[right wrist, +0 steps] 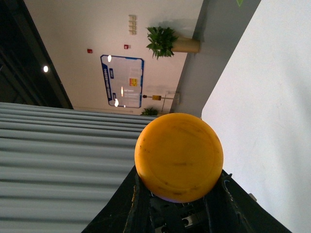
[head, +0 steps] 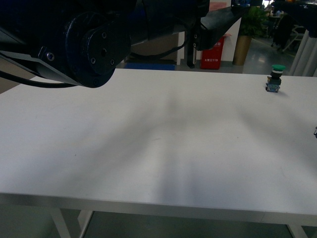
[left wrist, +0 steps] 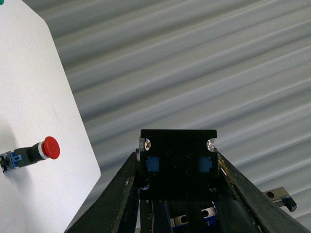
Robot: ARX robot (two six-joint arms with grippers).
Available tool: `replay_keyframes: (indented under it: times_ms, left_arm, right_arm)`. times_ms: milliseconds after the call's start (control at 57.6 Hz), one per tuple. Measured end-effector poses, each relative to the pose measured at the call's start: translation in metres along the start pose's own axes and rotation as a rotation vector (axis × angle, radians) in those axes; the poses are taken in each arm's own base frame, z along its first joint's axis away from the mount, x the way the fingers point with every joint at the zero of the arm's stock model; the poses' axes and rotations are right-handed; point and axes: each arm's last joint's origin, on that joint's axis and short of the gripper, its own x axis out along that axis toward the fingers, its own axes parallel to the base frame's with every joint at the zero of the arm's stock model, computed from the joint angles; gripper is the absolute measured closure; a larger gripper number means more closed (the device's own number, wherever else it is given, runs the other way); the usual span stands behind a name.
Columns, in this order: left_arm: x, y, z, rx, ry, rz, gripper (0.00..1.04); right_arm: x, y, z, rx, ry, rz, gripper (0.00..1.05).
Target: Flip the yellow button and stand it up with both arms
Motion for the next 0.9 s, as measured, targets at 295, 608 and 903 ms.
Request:
replay_keyframes:
  times_ms: [295,608,903]
  left_arm:
    - [0.001,-0.002,-0.001,0.004,0.001,0.010,0.67]
    - [-0.030,0.001,-0.003,0.077,0.033,0.135,0.10]
    - [-0.101,-0.040,-0.012,0.534,-0.016,0.648,0.06]
  right_arm:
    - [0.000,0.001,0.000,-0.005,-0.018,0.023,0.78]
    - [-0.003,0.003,0.008,-0.059,-0.091,0.039,0.79]
    - [-0.004,0.001,0.009,-0.072,-0.106,0.033,0.80]
